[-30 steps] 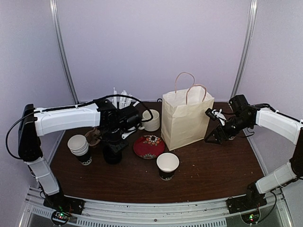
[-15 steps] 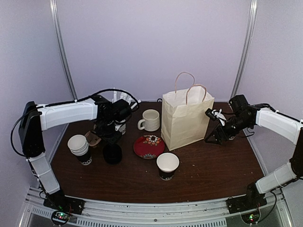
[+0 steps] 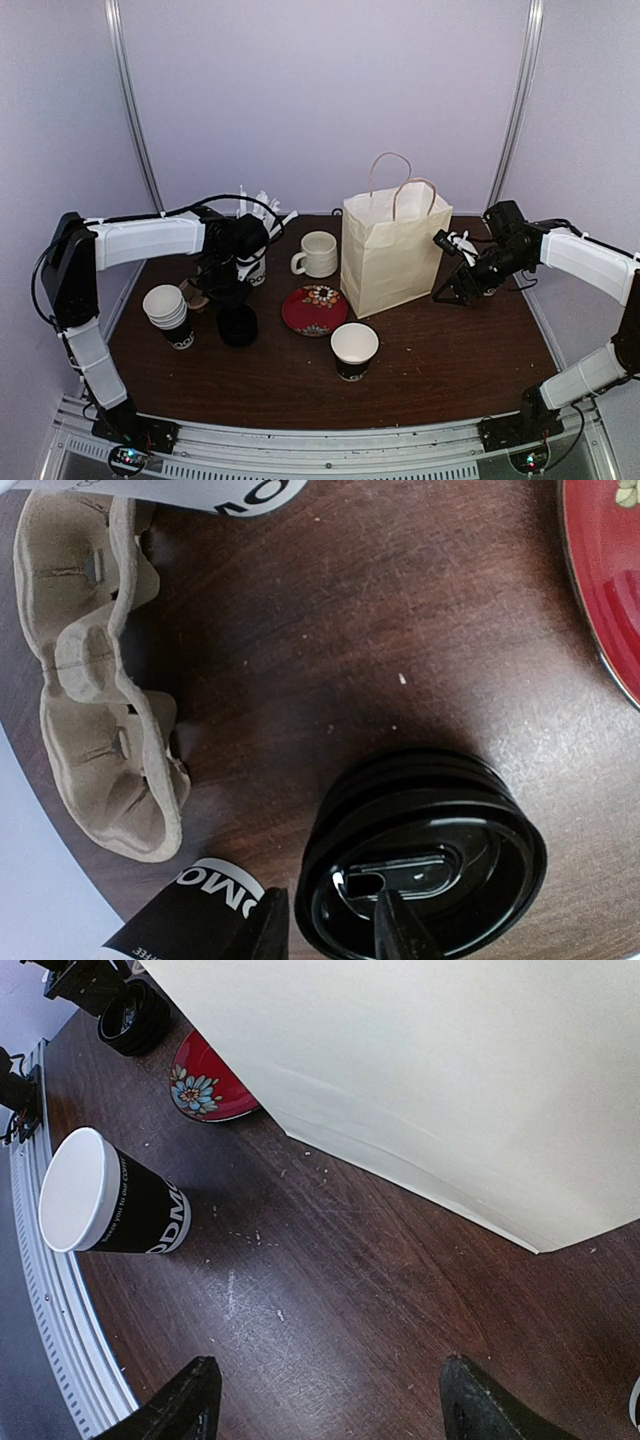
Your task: Pack the takeout coffee
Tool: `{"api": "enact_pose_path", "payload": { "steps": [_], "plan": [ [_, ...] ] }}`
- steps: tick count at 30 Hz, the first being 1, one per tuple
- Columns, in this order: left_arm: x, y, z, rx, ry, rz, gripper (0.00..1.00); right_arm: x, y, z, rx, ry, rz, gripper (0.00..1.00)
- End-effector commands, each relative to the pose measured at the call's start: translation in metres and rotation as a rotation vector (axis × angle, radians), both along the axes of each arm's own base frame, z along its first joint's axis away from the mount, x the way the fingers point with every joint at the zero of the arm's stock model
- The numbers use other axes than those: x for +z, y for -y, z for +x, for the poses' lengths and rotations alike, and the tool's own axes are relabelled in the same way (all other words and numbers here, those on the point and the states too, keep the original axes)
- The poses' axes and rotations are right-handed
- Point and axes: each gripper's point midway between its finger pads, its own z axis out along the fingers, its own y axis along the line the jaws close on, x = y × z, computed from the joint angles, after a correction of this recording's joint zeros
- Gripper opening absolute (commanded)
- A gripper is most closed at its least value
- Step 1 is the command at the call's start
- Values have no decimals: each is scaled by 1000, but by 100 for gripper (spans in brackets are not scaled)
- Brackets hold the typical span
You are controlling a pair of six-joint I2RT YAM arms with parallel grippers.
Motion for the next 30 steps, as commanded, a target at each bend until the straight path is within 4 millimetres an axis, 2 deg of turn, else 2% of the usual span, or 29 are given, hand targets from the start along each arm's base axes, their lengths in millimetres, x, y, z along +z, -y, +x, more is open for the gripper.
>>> {"api": "enact_pose_path", "payload": {
  "steps": [1,8,16,24,30],
  "plan": [
    [-6,-1,9,1,15,8,30,-3,1,1,3,-8,-7,78],
    [-11,-5,13,-1,10,27,31,-6,2,2,3,-15,-12,78],
    [-12,-7,14,1,1,22,19,-9,2,2,3,-25,-17,78],
    [4,-8,10,2,20,-6,4,-13,2,3,2,-36,-21,78],
    [21,-13,4,0,33,-11,3,-13,2,3,2,-41,-20,78]
  ]
}}
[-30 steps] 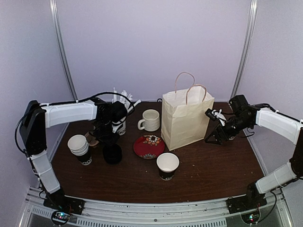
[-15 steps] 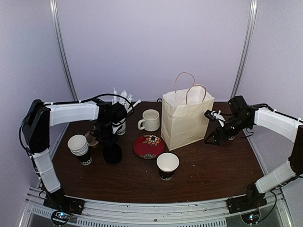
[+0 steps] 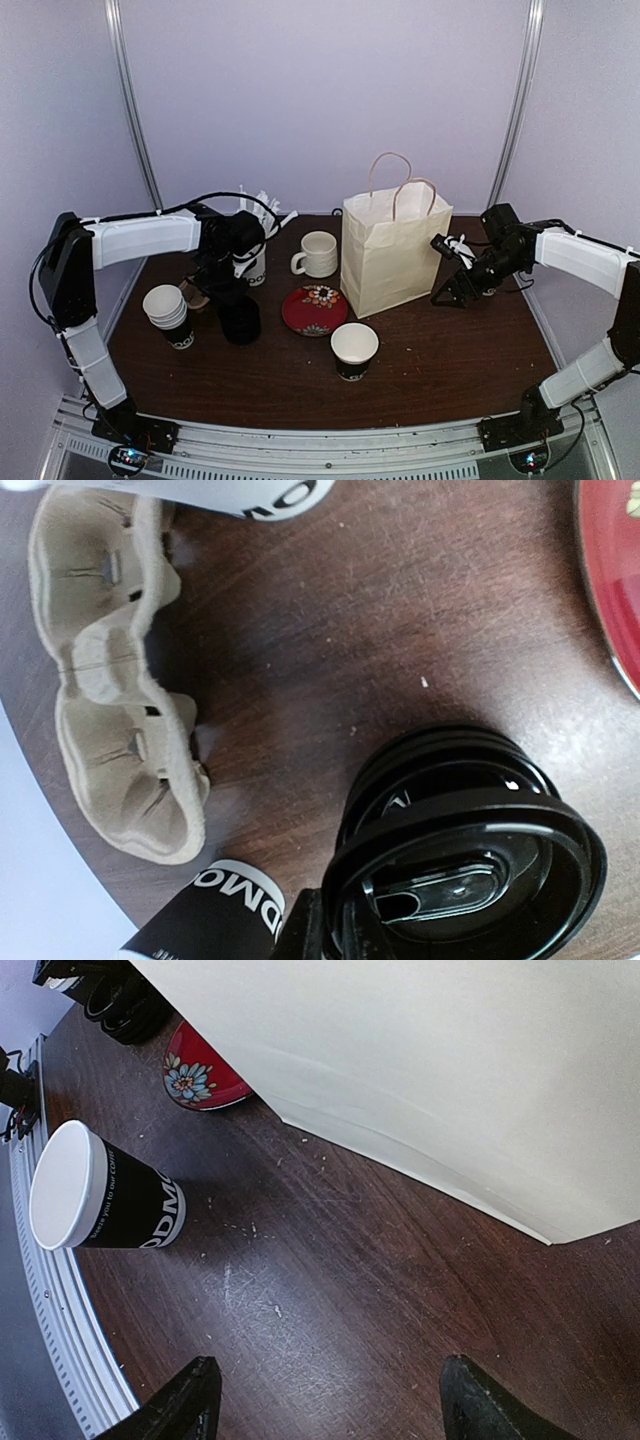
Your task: Pack the takeout coffee
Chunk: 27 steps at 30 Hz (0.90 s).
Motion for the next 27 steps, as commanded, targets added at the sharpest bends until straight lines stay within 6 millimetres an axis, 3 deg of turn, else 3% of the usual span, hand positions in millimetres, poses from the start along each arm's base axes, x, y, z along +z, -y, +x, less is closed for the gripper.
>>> {"api": "enact_pose_path", "payload": {
  "steps": [1,4,6,14,19,23,27],
  "plan": [
    [24,-5,-3,1,30,-27,3,0,2,2,2,2,-9,78],
    [41,-1,-5,-4,50,-76,3,3,1,1,5,5,1,78],
    [55,13,-5,-30,66,-160,3,11,-3,0,7,-1,28,78],
    [155,105,3,-235,220,-683,2,99,-40,-3,61,-20,241,79],
    [213,139,8,-339,326,-899,2,158,-78,-6,124,-36,391,83],
    [249,160,-3,-440,392,-1108,3,198,-110,-6,153,-104,548,92],
    [272,173,-9,-498,438,-1224,3,210,-146,-2,175,-242,660,95]
  ]
}}
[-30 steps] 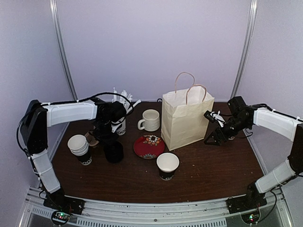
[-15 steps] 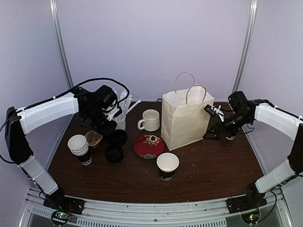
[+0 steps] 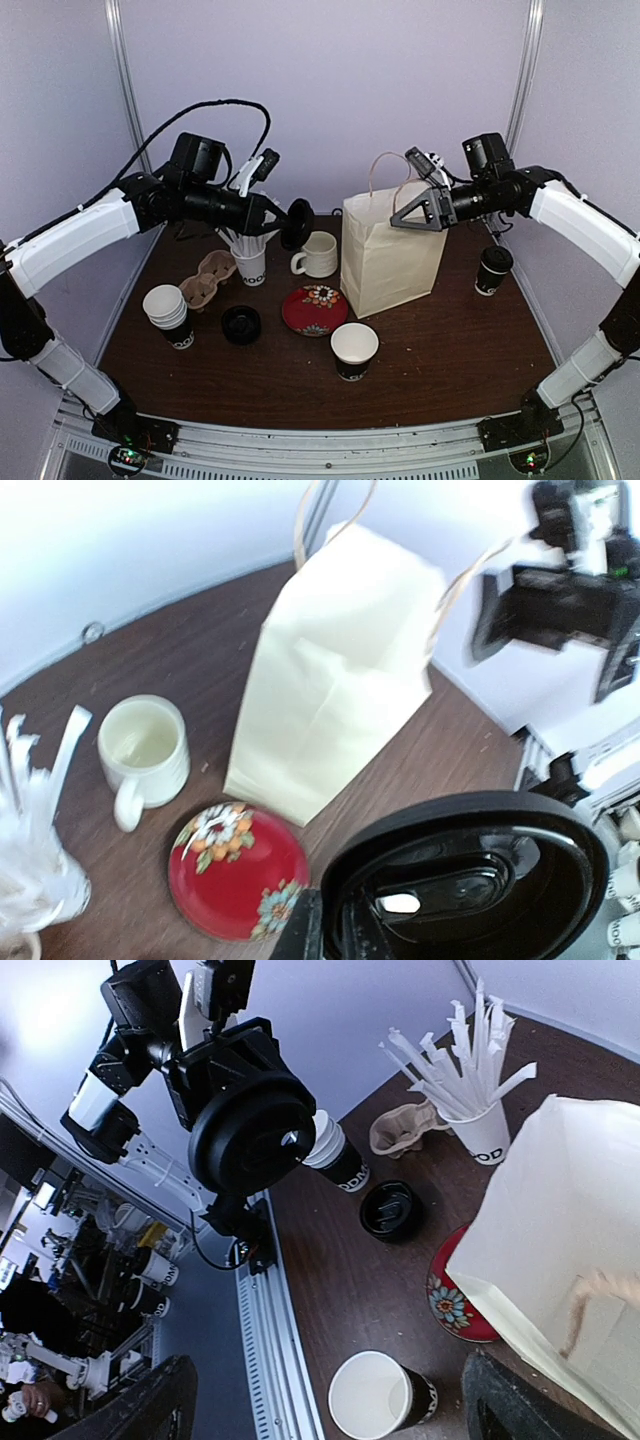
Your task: Pack the takeout coffee
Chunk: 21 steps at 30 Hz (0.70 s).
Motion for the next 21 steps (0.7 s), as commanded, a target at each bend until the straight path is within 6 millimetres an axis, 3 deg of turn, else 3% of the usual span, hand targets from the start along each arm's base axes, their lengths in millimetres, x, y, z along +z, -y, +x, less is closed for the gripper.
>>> {"api": "enact_pose_path", "payload": {
  "steps": [1,5,8,12,21],
  "plan": [
    [56,25,-9,-110,124,-227,3,26,-45,-4,87,-187,153,95],
    [60,29,-9,-121,133,-268,3,34,-78,-20,180,-266,214,96],
    [62,34,-14,-149,125,-313,3,46,-92,-24,219,-314,287,97],
    [58,38,-16,-162,114,-319,3,62,-99,-25,247,-326,375,97],
    [63,48,-26,-196,115,-346,3,50,-110,-24,230,-342,334,96]
  ]
}}
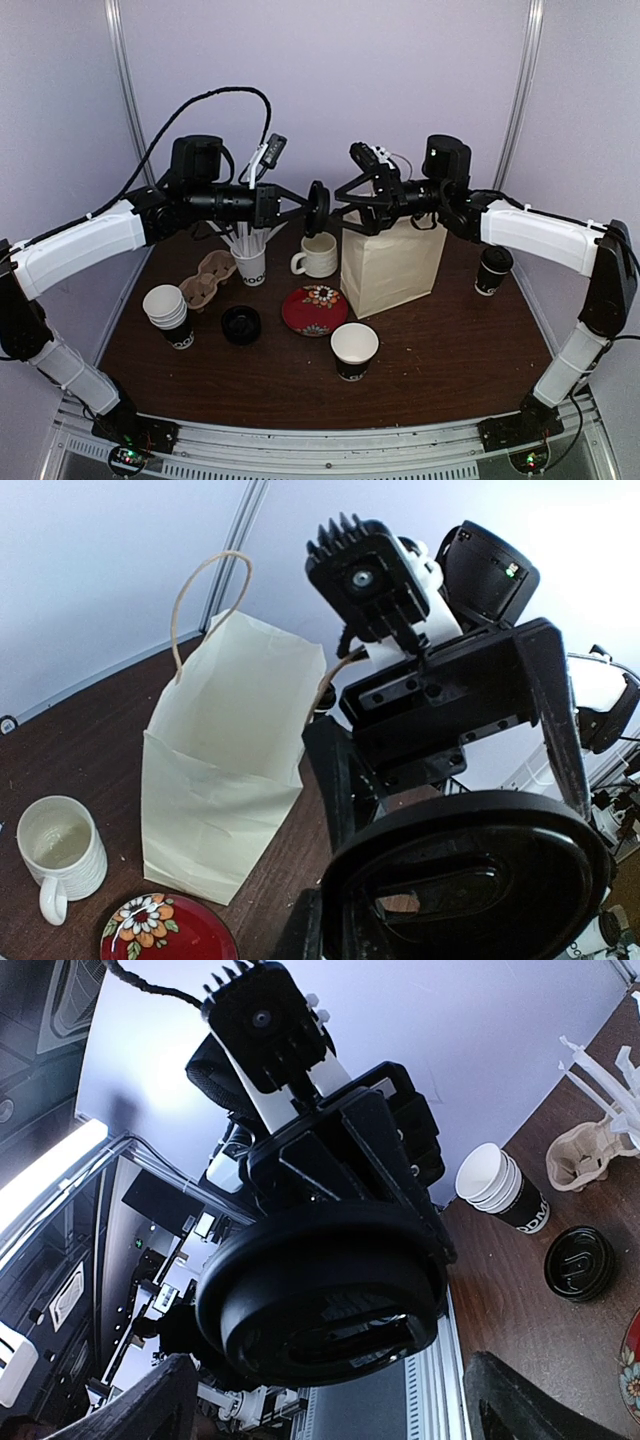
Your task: Pack the takeout coffee
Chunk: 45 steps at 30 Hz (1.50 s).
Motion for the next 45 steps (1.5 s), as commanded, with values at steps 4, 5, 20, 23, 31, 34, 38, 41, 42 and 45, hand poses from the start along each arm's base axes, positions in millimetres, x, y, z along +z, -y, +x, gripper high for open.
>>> {"api": "enact_pose_path", "payload": {
  "steps": [4,5,20,23,31,34,38,41,42,45],
  "plan": [
    [16,11,-12,-45,40,-60,3,4,-11,-6,27,15,9,95],
    [17,11,-12,-47,41,-60,4,4,-12,-8,33,17,9,95],
    [12,13,-13,-45,35,-55,4,11,-15,-18,67,19,44,88],
    [11,15,-13,-46,34,-53,4,9,-16,-17,64,14,40,89],
    [6,20,-17,-52,38,-37,7,9,-18,-16,62,9,37,85],
    [4,19,-17,-47,37,-26,10,6,-17,-17,57,16,20,80],
    [2,15,-17,-27,41,-5,21,-2,-13,-21,48,59,-21,76],
    [-3,6,-16,7,71,46,37,-10,-5,-26,41,103,-81,75],
    [-7,2,-17,14,85,68,41,-14,-2,-30,40,123,-107,75],
    [-11,-12,-27,15,136,119,51,-24,13,-41,37,209,-186,75]
  ]
}}
